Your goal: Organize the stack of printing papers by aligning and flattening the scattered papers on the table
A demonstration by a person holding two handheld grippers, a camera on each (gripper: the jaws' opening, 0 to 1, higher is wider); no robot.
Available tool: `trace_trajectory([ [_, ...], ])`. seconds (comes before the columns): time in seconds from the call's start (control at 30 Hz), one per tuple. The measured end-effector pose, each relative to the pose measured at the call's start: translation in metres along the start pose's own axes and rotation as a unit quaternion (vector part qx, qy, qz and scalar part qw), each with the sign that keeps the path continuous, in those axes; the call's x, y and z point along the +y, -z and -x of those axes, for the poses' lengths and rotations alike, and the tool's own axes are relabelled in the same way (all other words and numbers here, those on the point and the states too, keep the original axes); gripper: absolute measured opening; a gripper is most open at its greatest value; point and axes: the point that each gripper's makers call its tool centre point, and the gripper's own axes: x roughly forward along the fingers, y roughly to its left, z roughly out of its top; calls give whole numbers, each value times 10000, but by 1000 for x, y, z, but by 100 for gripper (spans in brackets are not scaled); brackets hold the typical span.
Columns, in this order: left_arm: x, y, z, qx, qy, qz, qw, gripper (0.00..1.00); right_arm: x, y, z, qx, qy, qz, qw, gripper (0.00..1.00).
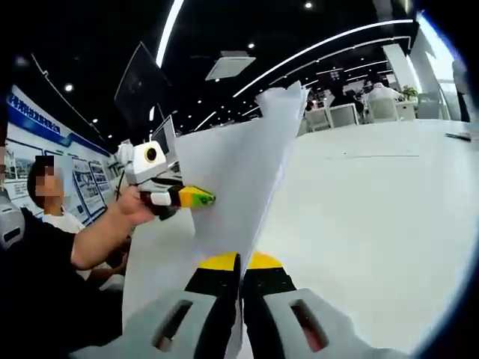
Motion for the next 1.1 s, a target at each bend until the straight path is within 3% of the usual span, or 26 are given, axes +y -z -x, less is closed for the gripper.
trace_trajectory([
  [0.4, 3, 18, -9, 178, -195, -154, 9995, 6, -9, 13, -10, 224, 381, 318, 9985, 0],
  [1.1, 14, 41, -20, 283, -415, -195, 9985, 7, 1, 33, -17, 434, 834, 721, 9930, 0],
])
